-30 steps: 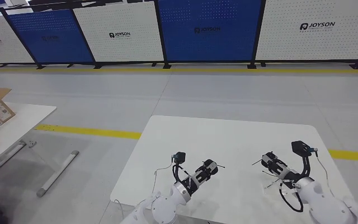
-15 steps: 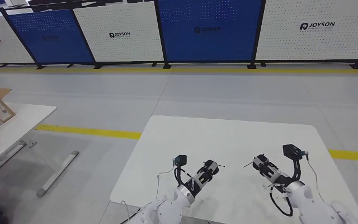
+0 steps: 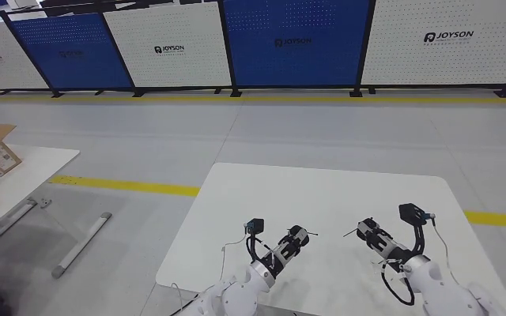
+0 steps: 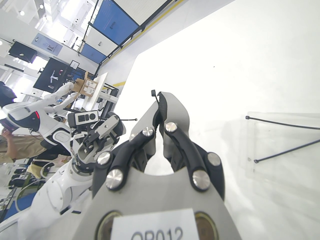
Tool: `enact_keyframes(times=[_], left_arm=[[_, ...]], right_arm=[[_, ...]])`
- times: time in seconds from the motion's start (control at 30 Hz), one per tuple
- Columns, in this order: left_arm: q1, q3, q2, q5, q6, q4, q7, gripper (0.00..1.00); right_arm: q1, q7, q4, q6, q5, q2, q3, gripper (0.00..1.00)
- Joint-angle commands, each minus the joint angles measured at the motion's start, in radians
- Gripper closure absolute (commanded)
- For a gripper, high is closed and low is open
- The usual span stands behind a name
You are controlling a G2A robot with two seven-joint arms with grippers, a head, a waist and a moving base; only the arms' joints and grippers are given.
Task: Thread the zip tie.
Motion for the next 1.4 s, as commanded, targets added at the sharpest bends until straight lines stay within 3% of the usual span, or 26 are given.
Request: enact_keyframes(times=[0.0,0.1,0.27,0.43,0.9,1.13,1.27,1.37], left_arm=[[0.0,0.0,0.0,0.0,0.0,0.0,0.0,1.0],[0.0,0.0,0.0,0.0,0.0,0.0,0.0,1.0],[0.0,0.0,0.0,0.0,0.0,0.0,0.0,1.0],[0.0,0.0,0.0,0.0,0.0,0.0,0.0,1.0],[0.0,0.0,0.0,0.0,0.0,0.0,0.0,1.0],[0.0,0.0,0.0,0.0,0.0,0.0,0.0,1.0],[0.0,0.0,0.0,0.0,0.0,0.0,0.0,1.0],[0.0,0.0,0.0,0.0,0.0,0.0,0.0,1.0]], right_arm=[[-0.003,-0.004,-0.001,-0.005,-0.004,-0.001,-0.001,1.0],[-0.027,-0.037,-0.017,-0.064,0.033,-0.003,0.034,1.0],[-0.168,-0.168,-0.04,-0.234,0.107,0.003,0.154,1.0],[-0.27,-0.218,-0.04,-0.332,0.114,0.0,0.182,1.0],[-0.267,-0.217,-0.024,-0.335,0.112,-0.009,0.165,1.0],[-0.284,-0.315,-0.002,-0.354,0.003,-0.026,0.138,1.0],[-0.243,-0.31,0.052,-0.36,-0.006,-0.042,0.096,1.0],[-0.187,-0.287,0.108,-0.407,0.015,-0.057,0.06,1.0]])
